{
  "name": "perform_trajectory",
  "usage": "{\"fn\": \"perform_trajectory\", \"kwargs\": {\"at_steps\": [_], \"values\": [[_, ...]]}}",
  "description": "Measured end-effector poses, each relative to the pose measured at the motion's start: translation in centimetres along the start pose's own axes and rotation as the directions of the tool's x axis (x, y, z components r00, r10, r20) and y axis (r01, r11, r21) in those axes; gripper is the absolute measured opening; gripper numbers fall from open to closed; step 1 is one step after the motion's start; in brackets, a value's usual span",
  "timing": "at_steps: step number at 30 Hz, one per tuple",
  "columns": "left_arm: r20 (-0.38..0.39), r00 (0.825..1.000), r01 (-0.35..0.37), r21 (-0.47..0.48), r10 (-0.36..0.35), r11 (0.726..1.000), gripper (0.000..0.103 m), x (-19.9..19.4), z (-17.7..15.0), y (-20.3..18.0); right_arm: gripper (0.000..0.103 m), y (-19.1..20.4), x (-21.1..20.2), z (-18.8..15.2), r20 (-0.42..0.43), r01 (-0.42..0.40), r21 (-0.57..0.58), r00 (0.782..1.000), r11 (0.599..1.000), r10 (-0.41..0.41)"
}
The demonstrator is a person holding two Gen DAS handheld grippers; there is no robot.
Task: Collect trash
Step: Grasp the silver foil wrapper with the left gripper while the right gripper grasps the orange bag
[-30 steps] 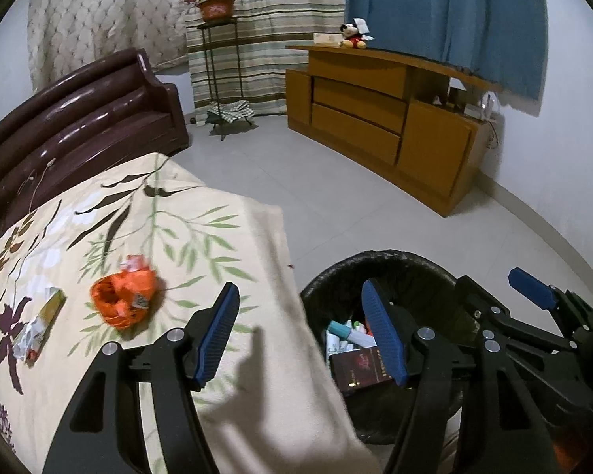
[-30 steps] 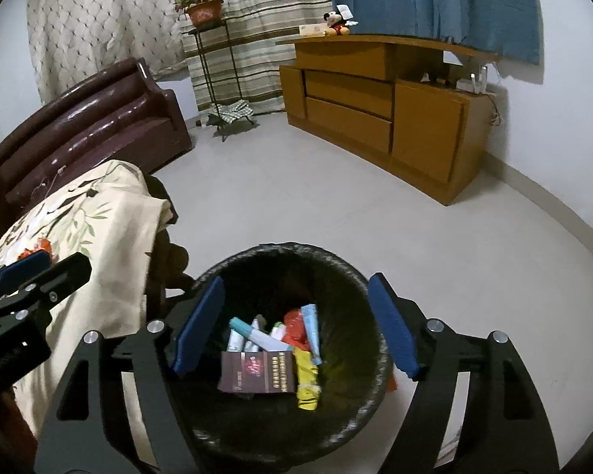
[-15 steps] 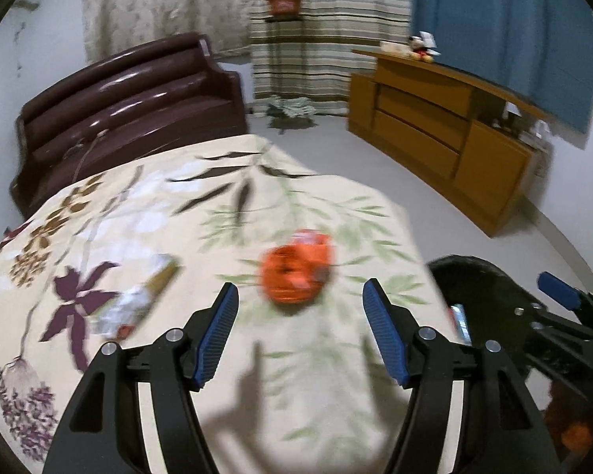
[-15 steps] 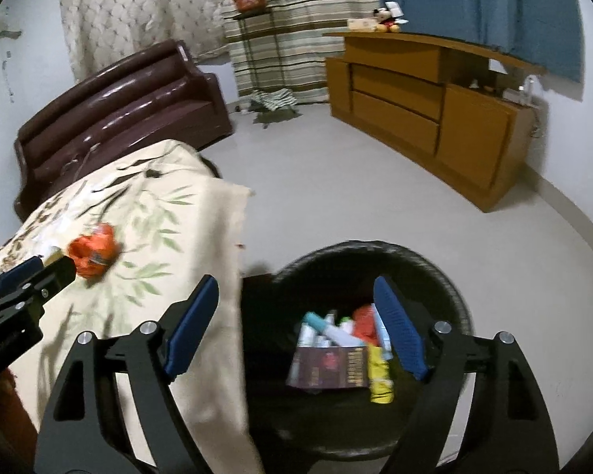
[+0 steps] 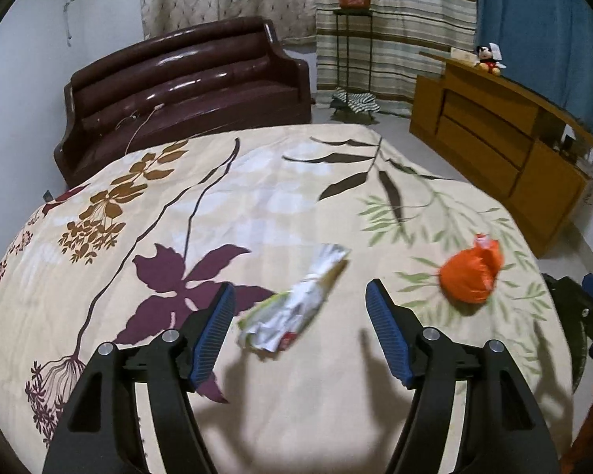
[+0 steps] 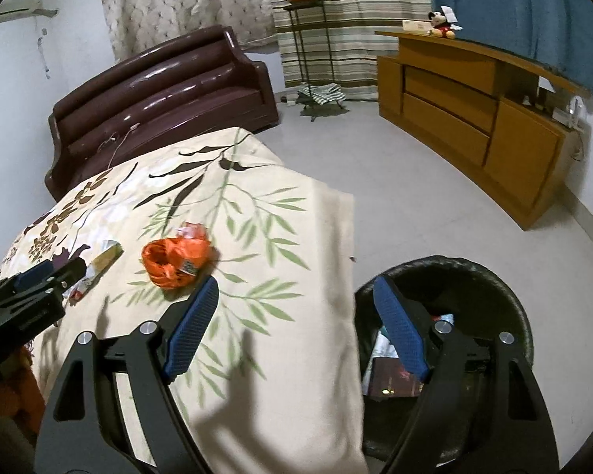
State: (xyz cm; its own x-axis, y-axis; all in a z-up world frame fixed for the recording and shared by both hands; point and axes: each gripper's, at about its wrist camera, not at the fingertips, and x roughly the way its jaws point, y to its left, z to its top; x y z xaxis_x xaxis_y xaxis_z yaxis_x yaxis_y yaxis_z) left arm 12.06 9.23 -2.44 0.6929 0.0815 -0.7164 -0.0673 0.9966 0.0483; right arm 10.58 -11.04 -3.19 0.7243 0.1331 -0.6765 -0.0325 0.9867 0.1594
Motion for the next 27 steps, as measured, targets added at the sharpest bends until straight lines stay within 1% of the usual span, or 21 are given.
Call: {"fn": "perform_trajectory", "kwargs": {"at_steps": [3, 9, 10, 15, 19, 20, 21, 27], "values": [[-0.007, 1.000, 0.001, 0.011, -0.001, 1.000, 0.067, 0.7, 0.2, 0.5, 0.079, 0.8, 0.5, 0.3, -0.011, -0.005, -0.008, 1.000, 1.000, 0.005], [-0.060, 0.997, 0.045, 0.029, -0.043, 0.999, 0.066, 2.6, 0.6, 0.7, 0.079, 2.2, 1.4, 0.6, -0.030, -0.018, -0.030, 0.999, 0.999, 0.017], [-0.068, 0.996, 0.051, 0.033, -0.048, 0.998, 0.064, 2.9, 0.6, 0.7, 0.079, 2.4, 1.5, 0.7, -0.032, -0.021, -0.033, 0.999, 0.999, 0.020], [-0.101, 0.992, 0.078, 0.031, -0.075, 0.996, 0.042, 3.6, 0.2, 0.8, 0.079, 3.9, 2.2, 1.0, -0.042, -0.038, -0.059, 0.998, 0.998, 0.035], [-0.096, 0.992, 0.091, 0.044, -0.087, 0.995, 0.030, 3.6, 0.1, 0.7, 0.079, 5.2, 2.7, 1.1, -0.052, -0.051, -0.081, 0.998, 0.995, 0.047], [-0.094, 0.992, 0.090, 0.046, -0.085, 0.995, 0.026, 3.6, 0.1, 0.7, 0.079, 5.4, 2.9, 1.2, -0.055, -0.055, -0.087, 0.997, 0.995, 0.050], [-0.091, 0.992, 0.090, 0.048, -0.086, 0.995, 0.023, 3.6, 0.1, 0.8, 0.079, 5.7, 3.0, 1.2, -0.059, -0.058, -0.093, 0.997, 0.994, 0.052], [-0.087, 0.991, 0.109, 0.029, -0.106, 0.994, 0.022, 3.5, 0.2, 1.2, 0.079, 7.0, 4.2, 1.3, -0.088, -0.055, -0.127, 0.995, 0.990, 0.044]]}}
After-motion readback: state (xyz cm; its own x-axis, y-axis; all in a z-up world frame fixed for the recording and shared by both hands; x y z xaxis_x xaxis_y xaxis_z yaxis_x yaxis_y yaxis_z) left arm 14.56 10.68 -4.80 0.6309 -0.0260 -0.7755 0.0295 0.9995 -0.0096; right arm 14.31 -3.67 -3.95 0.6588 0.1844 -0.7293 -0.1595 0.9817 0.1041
